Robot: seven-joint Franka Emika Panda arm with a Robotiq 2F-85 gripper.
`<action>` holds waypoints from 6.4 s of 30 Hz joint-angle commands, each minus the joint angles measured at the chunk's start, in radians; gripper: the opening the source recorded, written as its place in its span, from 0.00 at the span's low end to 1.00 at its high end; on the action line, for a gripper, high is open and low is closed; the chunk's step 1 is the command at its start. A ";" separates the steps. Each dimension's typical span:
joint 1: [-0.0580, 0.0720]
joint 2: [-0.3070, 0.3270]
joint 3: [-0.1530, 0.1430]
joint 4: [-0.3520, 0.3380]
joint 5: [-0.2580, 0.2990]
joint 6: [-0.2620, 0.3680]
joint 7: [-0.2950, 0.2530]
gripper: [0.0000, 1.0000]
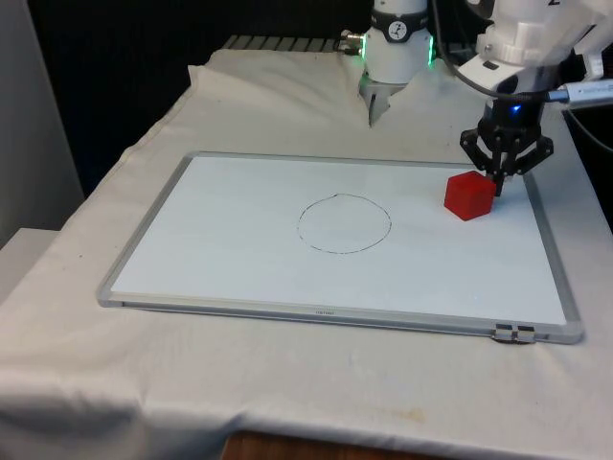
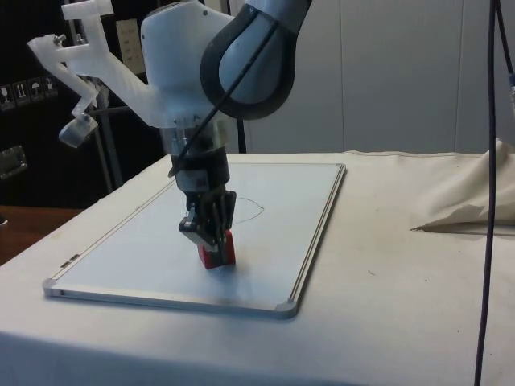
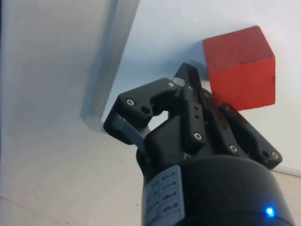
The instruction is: Push the cube into the marked area.
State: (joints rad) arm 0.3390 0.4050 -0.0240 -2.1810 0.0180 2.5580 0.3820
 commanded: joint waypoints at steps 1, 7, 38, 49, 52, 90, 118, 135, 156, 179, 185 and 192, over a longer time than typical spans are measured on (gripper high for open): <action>0.007 -0.002 -0.015 -0.003 -0.023 0.007 0.021 0.00; 0.007 -0.002 -0.032 -0.004 -0.050 0.005 0.043 0.00; 0.012 0.063 -0.062 0.077 -0.146 0.002 0.235 0.00; 0.011 0.075 -0.068 0.091 -0.215 -0.001 0.349 0.00; 0.010 0.077 -0.068 0.096 -0.227 -0.001 0.374 0.00; 0.015 0.102 -0.099 0.143 -0.430 -0.020 0.693 0.00; 0.005 0.099 -0.120 0.151 -0.615 -0.108 0.868 0.00; 0.012 0.101 -0.165 0.158 -0.720 -0.190 0.919 0.00; 0.005 0.074 -0.146 0.163 -0.754 -0.226 0.993 0.00; 0.001 0.061 -0.119 0.191 -0.689 -0.173 0.984 0.00; -0.001 0.065 -0.111 0.214 -0.673 -0.163 0.980 0.00; -0.008 0.064 -0.108 0.216 -0.651 -0.134 0.974 0.00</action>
State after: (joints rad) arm 0.3420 0.4700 -0.1410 -1.9630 -0.6500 2.4100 1.3710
